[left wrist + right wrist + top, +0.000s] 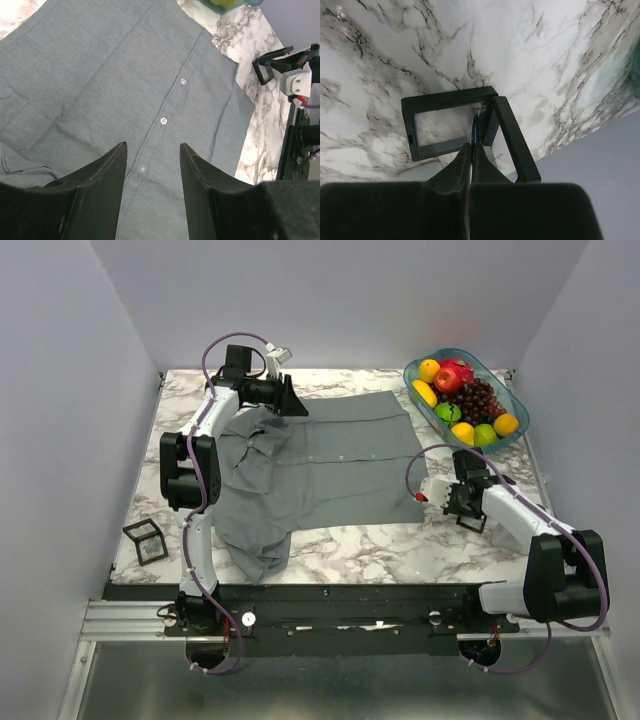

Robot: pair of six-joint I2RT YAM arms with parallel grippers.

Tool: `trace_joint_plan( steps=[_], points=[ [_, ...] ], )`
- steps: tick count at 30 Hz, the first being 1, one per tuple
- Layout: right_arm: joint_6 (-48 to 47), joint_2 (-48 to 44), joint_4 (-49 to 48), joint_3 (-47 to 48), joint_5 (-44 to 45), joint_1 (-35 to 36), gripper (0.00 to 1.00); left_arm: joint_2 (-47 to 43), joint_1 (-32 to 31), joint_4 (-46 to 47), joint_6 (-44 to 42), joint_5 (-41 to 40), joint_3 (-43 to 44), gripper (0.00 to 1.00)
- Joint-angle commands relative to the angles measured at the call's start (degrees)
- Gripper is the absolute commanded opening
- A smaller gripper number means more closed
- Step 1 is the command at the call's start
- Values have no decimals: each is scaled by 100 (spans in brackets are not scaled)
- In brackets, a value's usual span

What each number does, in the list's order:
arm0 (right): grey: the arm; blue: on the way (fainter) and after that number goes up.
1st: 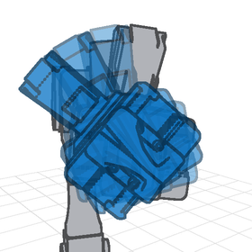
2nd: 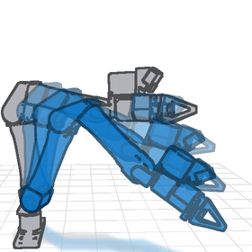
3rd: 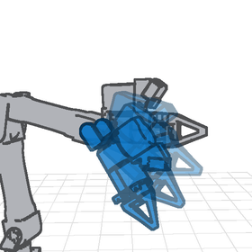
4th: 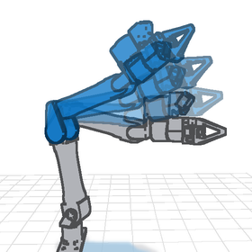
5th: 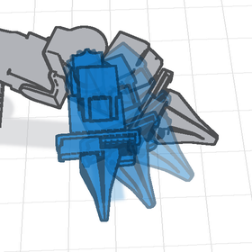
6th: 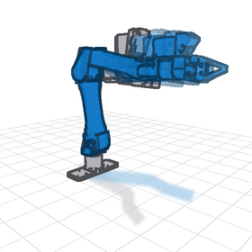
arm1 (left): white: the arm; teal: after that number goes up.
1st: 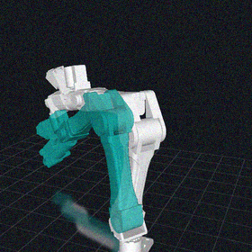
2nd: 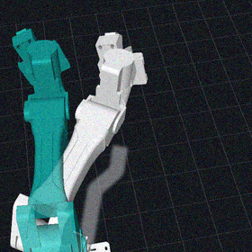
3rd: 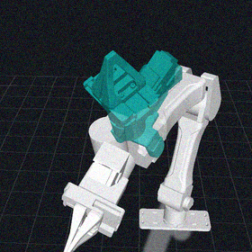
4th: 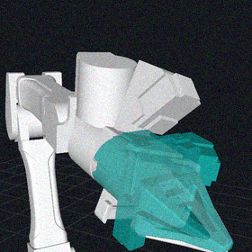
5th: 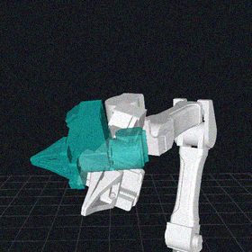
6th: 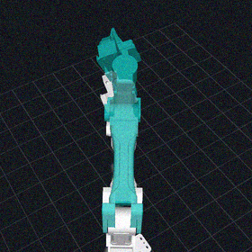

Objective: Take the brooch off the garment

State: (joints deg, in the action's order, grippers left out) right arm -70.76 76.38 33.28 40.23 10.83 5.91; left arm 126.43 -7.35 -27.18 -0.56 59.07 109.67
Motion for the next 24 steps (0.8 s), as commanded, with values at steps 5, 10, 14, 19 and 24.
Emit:
trace_joint_plan(
  steps=[5,10,14,19,24],
  points=[
    [519,220,627,161,-397,-20,17,-154,-3,90,38,219,-42,56],
    [546,255,750,178,-406,-20,19,-128,-3,108,29,228,-33,55],
    [572,307,812,248,-433,-20,21,-110,-3,108,29,245,-42,56],
    [739,421,1057,503,-529,-20,25,-110,-3,99,29,254,-51,56],
    [923,448,1304,802,-828,-20,29,-119,-3,55,21,281,-16,57]
  ],
)
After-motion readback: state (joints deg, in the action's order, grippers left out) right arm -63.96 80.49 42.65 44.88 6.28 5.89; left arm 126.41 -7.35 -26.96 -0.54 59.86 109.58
